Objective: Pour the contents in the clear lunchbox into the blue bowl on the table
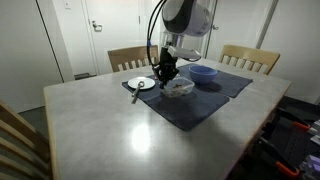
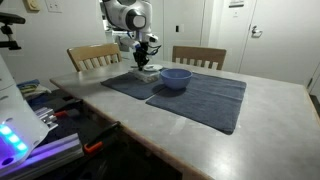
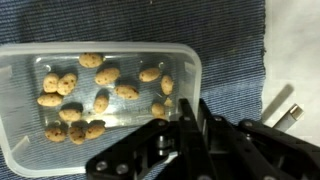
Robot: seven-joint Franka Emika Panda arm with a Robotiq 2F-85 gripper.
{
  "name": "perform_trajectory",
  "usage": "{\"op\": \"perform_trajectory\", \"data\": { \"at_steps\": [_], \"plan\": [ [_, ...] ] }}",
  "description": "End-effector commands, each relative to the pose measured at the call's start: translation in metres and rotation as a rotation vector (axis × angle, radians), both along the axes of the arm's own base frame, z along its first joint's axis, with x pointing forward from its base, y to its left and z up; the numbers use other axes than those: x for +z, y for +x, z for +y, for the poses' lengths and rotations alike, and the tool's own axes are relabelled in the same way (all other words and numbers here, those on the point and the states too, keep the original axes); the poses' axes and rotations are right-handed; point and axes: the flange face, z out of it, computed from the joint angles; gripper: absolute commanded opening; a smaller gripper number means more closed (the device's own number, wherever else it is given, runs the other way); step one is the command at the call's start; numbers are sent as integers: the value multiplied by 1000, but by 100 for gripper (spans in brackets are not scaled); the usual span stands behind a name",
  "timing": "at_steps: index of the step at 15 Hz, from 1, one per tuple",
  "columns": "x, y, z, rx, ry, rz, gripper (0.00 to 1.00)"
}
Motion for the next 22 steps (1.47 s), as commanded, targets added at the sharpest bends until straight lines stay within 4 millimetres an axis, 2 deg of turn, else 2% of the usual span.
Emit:
{"op": "perform_trajectory", "data": {
  "at_steps": [1,6,14,22],
  "plan": [
    [5,-7,0,15,5,55,2],
    [26,-21,3,11,-22,125,2],
    [73,-37,-1,12,-92,203,2],
    [119,-38,-25,23,-124,169,2]
  ]
}}
